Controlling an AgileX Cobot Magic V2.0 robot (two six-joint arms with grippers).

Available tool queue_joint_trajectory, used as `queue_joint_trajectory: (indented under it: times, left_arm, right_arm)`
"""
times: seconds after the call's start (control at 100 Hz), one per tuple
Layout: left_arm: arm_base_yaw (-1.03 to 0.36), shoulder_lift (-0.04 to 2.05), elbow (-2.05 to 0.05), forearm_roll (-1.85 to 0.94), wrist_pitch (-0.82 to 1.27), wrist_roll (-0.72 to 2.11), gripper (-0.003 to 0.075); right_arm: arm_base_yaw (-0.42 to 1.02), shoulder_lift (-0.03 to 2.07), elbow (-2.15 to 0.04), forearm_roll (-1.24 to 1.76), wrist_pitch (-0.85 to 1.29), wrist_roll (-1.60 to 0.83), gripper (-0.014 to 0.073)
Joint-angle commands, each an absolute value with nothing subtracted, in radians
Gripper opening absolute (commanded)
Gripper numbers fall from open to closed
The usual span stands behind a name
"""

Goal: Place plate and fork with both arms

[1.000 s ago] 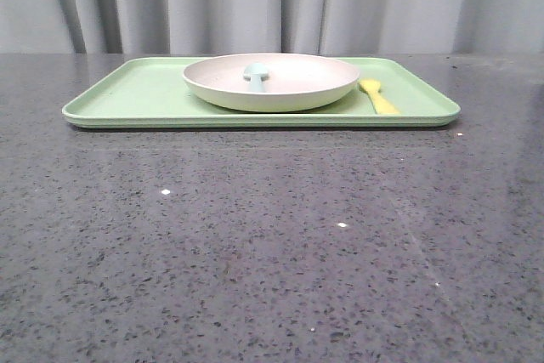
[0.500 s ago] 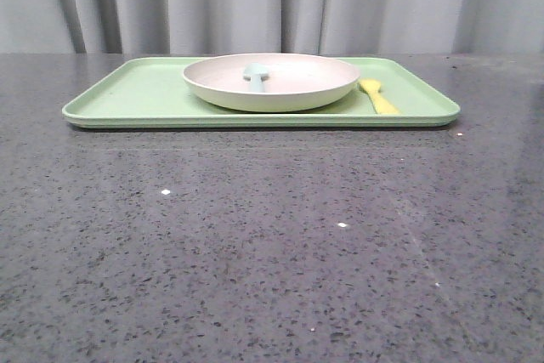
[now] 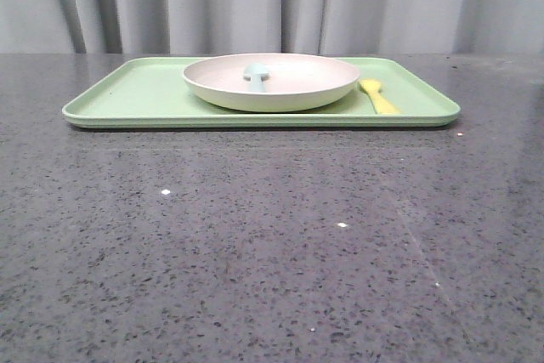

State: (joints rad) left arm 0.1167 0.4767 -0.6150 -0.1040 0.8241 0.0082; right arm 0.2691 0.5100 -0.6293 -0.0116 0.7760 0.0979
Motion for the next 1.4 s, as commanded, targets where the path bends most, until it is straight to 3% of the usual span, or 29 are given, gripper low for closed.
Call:
queue_joint_trajectory:
  times: [0.0,0.23,0.55,1.21,1.39]
  left_arm:
    - [0.119,0.482,-0.642,-0.11,0.76,0.0,-0.002]
    - [0.119,0.482,-0.638,-0.11,0.715,0.0,-0.002]
    - [0.119,0.353,-0.453,-0.066,0.209,0.0,-0.002]
    - [0.024,-0.036,-0.043,0.043,0.014,0.0,-0.002]
    - [0.024,-0.034,-0.005,0.045,-0.018,0.0,-0.002]
  right_arm:
    - [0.264,0.508,-0.653,-0.024,0.709,0.087,-0.0119]
    - [0.264,0.508,-0.653,-0.024,0.709,0.087,-0.0119]
    - [0.264,0.508,-0.653,-0.024,0.709,0.087,-0.0119]
    - [0.264,0.508,-0.653,-0.024,0.709,0.087,-0.0119]
    - [0.264,0.508,-0.653,-0.024,0.71,0.087,-0.0119]
